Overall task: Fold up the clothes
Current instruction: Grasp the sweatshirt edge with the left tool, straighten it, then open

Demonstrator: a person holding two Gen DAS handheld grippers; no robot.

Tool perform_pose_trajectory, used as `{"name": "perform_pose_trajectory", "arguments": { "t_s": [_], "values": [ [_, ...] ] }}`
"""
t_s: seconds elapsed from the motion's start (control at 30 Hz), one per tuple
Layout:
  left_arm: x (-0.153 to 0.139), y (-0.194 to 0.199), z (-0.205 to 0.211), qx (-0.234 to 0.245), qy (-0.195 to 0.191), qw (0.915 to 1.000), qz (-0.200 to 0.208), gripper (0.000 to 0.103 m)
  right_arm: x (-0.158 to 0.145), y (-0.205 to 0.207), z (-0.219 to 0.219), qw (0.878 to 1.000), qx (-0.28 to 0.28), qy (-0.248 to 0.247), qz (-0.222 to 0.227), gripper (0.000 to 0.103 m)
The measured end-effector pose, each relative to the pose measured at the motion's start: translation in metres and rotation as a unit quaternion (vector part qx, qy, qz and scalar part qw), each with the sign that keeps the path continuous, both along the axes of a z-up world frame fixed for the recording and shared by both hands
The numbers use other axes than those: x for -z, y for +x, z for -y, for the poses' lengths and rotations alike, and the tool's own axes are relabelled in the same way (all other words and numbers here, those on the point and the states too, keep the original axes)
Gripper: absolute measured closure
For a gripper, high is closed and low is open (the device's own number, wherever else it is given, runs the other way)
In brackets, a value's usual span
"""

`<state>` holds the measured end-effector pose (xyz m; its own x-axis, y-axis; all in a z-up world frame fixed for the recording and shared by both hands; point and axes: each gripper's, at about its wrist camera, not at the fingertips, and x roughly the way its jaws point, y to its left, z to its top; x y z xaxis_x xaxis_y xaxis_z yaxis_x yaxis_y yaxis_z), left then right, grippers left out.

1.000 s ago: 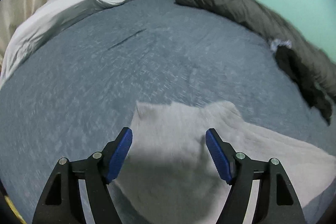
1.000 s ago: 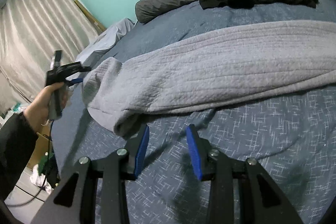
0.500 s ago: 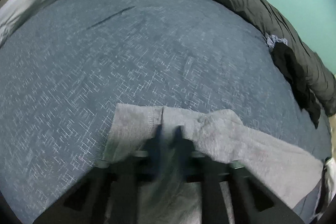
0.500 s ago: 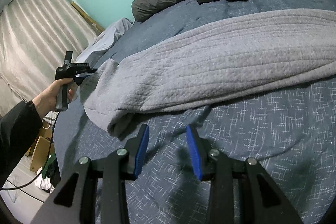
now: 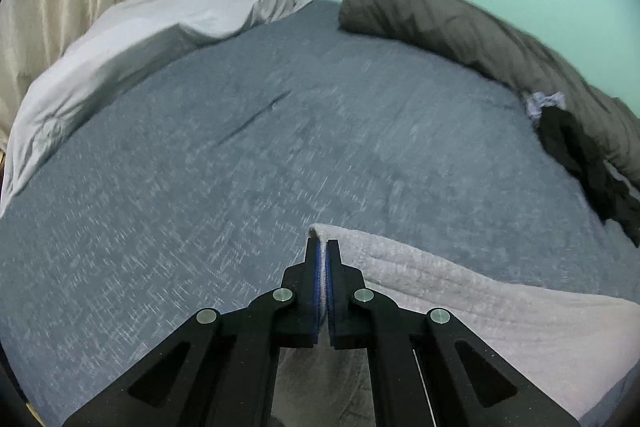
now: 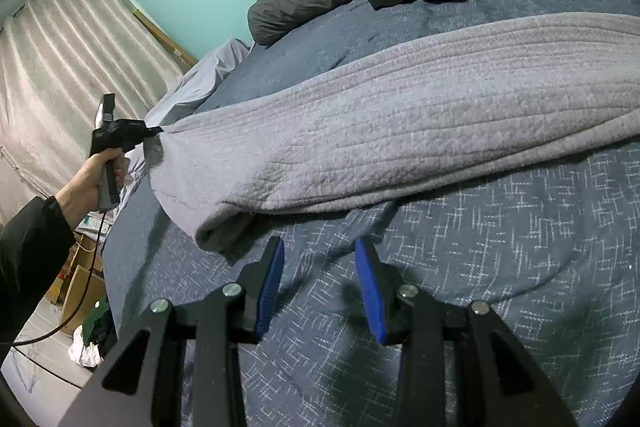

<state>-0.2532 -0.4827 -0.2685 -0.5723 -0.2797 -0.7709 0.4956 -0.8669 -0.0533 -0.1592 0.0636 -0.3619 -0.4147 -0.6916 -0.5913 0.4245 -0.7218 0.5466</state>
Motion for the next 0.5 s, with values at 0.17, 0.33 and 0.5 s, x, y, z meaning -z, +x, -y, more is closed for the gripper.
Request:
{"name": "perform_pose_trajectory", "arguments": {
  "t_s": [0.17,0.33,0.5],
  "values": [
    [0.019,-0.001,-0.001,0.006,-0.011,0.9993,0.035,0.077,0.0,0.0,-0.002,1.0,0.002,-0.001,0.0,0.066],
    [-0.009,0.025,-0.01,0.0,-0.029,0.9996,0.001,0.052,-0.002,0.0,-0.004,1.0,0.006,-0.005,0.0,0.066],
    [-0.014,0.033,-0.049,0.067,-0.026,0.9974,0.006,0.048,-0.004,0.001,-0.006,1.0,0.009,-0.008,-0.002,0.066]
  ]
}}
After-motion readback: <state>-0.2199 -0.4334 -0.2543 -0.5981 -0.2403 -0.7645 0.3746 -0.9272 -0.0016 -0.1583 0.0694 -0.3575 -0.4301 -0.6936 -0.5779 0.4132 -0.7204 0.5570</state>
